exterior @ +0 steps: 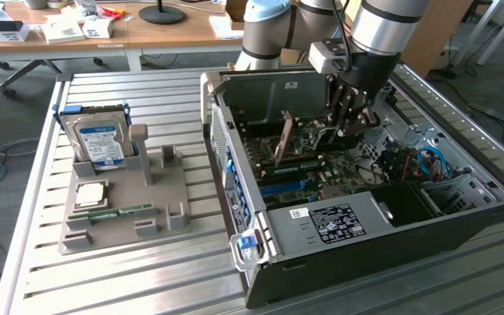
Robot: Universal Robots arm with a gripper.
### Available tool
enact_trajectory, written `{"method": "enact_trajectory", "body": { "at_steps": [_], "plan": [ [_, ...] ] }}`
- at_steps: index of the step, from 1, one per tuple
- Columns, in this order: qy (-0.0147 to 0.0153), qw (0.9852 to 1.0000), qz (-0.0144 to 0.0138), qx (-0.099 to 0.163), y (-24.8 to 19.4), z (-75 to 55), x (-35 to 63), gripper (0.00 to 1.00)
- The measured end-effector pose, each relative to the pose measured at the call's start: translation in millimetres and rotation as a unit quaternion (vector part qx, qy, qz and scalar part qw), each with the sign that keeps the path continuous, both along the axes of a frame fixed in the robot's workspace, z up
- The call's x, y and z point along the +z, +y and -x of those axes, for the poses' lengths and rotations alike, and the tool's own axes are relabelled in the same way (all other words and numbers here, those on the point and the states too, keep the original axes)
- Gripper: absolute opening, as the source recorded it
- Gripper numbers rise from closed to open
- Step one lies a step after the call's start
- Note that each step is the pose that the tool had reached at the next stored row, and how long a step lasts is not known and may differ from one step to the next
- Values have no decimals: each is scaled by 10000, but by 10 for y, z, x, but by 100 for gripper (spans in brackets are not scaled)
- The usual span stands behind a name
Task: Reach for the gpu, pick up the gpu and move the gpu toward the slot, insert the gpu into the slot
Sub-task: 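Insert the gpu into the slot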
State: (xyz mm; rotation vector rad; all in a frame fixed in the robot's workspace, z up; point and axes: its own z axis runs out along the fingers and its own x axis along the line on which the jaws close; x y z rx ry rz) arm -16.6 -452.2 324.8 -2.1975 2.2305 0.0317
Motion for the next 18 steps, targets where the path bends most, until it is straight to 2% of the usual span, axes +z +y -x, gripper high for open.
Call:
{"method": "enact_trajectory", "body": {
  "at_steps": [6, 13, 18],
  "plan": [
    [0, 10000, -1, 0, 0, 7, -105, 26],
    [-1, 10000, -1, 1, 0, 8, -121, 26],
    [0, 10000, 0, 1, 0, 10, -189, 26]
  ]
}}
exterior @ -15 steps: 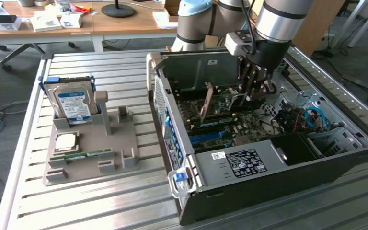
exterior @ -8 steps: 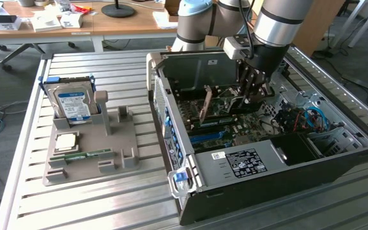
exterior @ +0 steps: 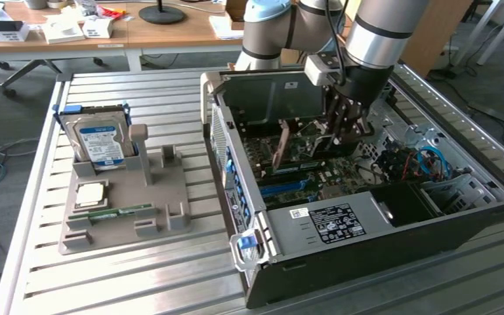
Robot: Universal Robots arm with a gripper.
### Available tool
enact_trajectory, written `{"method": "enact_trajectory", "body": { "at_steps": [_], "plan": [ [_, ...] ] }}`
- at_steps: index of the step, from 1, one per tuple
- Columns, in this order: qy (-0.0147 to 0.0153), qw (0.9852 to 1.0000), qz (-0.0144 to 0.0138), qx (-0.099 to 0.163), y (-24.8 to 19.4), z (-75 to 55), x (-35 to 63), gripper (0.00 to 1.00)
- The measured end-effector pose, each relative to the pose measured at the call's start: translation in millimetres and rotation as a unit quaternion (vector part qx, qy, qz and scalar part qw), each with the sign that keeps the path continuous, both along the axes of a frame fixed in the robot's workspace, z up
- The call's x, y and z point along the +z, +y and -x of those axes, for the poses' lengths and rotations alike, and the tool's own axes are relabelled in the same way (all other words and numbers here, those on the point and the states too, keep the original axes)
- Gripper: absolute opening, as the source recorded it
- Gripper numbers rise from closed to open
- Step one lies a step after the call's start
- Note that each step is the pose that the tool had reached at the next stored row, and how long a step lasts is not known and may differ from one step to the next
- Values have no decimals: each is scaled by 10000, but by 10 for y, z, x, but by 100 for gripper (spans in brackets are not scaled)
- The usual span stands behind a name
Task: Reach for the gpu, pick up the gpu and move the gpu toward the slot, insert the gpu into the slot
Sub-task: 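Insert the gpu into the slot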
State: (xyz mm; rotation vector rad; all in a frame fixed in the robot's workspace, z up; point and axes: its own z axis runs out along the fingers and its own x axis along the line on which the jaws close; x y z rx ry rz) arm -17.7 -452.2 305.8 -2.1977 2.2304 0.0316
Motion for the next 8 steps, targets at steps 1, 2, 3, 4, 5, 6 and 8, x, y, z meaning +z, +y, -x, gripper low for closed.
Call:
{"method": "enact_trajectory", "body": {
  "at_steps": [1, 2, 3, 4, 5, 6, 8],
  "plan": [
    [0, 10000, 0, 0, 0, 0, -16, 26],
    [0, 10000, -1, 0, 0, 0, -36, 26],
    [0, 10000, -1, 0, 0, 0, -54, 26],
    [0, 10000, -1, 0, 0, 1, -72, 26],
    [0, 10000, 0, 0, 0, 1, -89, 26],
    [0, 10000, -1, 0, 0, 1, -107, 26],
    [0, 10000, -1, 0, 0, 2, -140, 26]
  ]
}}
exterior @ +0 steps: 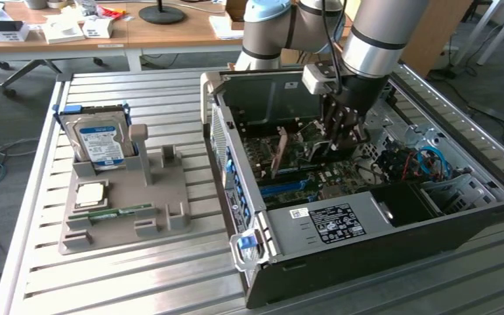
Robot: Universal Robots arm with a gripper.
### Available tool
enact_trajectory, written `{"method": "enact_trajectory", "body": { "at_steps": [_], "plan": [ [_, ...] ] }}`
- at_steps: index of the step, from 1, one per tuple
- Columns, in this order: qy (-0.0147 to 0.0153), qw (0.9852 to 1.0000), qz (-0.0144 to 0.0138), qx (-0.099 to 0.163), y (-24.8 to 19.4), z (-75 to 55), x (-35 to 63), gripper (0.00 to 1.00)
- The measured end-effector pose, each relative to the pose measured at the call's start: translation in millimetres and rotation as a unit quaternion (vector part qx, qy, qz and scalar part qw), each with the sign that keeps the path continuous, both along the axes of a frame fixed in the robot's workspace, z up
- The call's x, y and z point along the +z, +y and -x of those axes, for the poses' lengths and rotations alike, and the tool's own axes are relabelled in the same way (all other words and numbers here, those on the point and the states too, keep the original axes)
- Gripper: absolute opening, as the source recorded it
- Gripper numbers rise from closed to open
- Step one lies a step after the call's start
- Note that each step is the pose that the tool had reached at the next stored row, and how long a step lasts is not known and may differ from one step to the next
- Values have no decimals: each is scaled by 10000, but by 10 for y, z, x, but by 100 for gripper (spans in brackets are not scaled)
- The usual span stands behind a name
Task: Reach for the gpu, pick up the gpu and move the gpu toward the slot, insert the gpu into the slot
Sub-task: 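Insert the gpu into the slot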
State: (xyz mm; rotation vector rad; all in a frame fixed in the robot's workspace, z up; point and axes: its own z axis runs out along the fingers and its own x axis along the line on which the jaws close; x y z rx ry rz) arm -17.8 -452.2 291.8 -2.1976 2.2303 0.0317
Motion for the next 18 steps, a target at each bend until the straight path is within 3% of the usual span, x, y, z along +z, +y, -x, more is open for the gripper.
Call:
{"method": "enact_trajectory", "body": {
  "at_steps": [7, 18],
  "plan": [
    [0, 10000, 1, -2, 0, 11, -8, 26],
    [-1, 10000, 0, 0, 0, 207, -15, 26]
  ]
}}
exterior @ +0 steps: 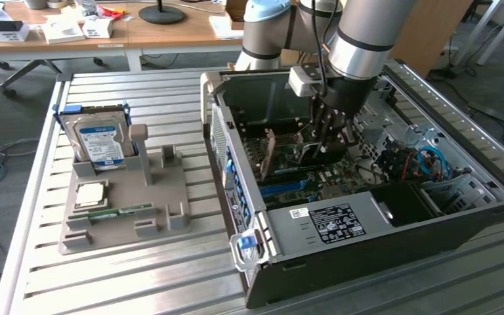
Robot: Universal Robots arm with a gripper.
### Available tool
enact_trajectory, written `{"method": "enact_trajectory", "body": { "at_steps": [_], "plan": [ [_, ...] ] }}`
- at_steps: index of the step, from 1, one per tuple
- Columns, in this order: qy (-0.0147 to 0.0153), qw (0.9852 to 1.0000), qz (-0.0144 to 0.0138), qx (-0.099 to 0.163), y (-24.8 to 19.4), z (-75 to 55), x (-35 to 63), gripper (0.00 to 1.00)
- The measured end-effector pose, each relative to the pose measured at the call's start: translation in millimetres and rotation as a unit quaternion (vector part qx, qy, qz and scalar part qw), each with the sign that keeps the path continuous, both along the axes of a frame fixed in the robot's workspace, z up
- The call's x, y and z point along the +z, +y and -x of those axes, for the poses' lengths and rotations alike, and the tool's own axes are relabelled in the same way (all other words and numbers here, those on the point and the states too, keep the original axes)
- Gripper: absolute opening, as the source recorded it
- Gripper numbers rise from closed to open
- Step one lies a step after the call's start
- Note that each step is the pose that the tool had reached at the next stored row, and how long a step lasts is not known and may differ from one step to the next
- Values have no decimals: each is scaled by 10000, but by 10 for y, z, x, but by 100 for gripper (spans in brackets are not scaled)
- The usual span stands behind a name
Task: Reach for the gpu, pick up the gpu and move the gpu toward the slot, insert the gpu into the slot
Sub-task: 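Insert the gpu into the slot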
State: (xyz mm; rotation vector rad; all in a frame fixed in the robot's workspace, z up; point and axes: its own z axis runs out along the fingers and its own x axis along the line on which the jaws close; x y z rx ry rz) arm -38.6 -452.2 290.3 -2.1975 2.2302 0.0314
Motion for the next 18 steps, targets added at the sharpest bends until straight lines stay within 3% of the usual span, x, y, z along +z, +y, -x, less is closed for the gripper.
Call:
{"method": "enact_trajectory", "body": {
  "at_steps": [12, 13, 14, 18],
  "plan": [
    [-7, 10000, 0, 0, 0, 53, 0, 26],
    [-6, 10000, 0, -1, -6, 55, 0, 26],
    [-6, 10000, 0, 0, -52, 54, 0, 26],
    [-7, 10000, 0, 0, -54, 54, 0, 26]
  ]
}}
